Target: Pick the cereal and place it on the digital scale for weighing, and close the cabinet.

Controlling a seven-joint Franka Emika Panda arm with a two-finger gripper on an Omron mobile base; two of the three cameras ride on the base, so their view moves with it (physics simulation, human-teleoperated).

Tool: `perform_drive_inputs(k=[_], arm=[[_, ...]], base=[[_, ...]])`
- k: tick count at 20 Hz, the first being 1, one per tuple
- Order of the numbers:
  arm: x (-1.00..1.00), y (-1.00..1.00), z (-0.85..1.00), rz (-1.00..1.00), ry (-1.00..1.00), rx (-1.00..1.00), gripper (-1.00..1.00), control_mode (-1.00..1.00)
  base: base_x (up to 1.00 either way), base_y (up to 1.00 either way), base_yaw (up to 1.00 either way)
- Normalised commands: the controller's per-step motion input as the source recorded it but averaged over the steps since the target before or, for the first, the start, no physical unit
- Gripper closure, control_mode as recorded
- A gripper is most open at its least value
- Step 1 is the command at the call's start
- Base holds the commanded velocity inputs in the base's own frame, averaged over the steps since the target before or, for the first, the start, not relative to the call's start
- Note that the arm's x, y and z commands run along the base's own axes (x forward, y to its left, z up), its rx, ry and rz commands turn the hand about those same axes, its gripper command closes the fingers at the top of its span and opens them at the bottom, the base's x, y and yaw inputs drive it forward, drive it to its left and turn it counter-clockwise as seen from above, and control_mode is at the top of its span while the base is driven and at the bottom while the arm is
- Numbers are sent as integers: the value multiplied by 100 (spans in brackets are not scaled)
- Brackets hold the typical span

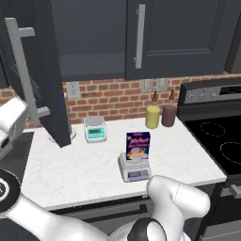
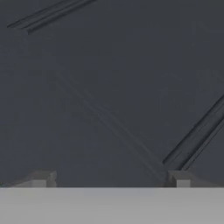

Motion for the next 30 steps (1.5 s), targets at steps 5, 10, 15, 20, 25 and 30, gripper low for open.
perform_drive_inputs(k=[5, 10, 15, 20, 25, 30], arm=[[76, -100, 22, 7, 4, 22, -100, -100], [98, -100, 4, 14, 12, 21, -100, -100], [100, -100, 1, 19, 6, 22, -100, -100], [100, -74, 6, 18, 9, 14, -100, -100], [95, -52, 1, 18, 10, 10, -100, -100], [76, -41, 0, 19, 7, 7, -100, -100]], base=[[0, 0, 0], [0, 0, 0], [0, 0, 0], [0, 0, 0], [0, 0, 0], [0, 0, 0]])
